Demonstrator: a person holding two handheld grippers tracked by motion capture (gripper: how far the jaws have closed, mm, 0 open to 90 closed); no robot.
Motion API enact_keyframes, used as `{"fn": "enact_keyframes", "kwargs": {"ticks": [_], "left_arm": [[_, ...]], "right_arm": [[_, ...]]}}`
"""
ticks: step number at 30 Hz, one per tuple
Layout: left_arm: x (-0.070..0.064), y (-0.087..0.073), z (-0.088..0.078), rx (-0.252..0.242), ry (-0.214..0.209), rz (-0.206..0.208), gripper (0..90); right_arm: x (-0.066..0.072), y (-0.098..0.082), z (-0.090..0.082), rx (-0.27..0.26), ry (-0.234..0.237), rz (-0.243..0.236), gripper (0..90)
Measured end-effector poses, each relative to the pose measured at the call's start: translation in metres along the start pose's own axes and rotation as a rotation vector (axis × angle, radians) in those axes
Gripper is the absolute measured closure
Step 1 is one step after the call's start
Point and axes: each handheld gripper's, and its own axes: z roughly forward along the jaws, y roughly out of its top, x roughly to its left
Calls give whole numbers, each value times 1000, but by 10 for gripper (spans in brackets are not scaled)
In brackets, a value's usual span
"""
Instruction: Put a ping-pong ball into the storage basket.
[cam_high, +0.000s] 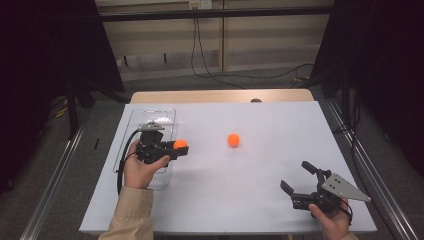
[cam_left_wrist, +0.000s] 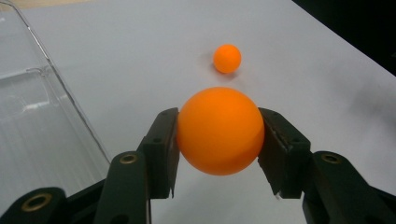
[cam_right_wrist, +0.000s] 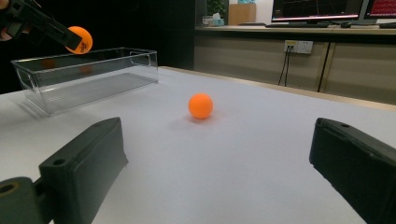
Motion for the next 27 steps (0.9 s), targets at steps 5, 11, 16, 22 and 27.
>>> {"fn": "enact_keyframes", "kwargs": {"ticks": [5, 11, 16, 22, 27], "left_arm": [[2, 0, -3, -6, 4, -6, 513], [3, 0, -5, -11, 8, -11, 513], [5, 0, -7, -10, 12, -9, 513], [7, 0, -9, -22, 19, -18, 513], [8, 0, -9, -21, 26, -14, 513]], "right_arm": [[0, 0, 0, 1, -1, 0, 30], [0, 0, 0, 0, -1, 0, 29], [0, 0, 0, 0, -1, -1, 30], [0, 0, 0, 1, -1, -1, 30], [0, 0, -1, 1, -2, -1, 30]]}}
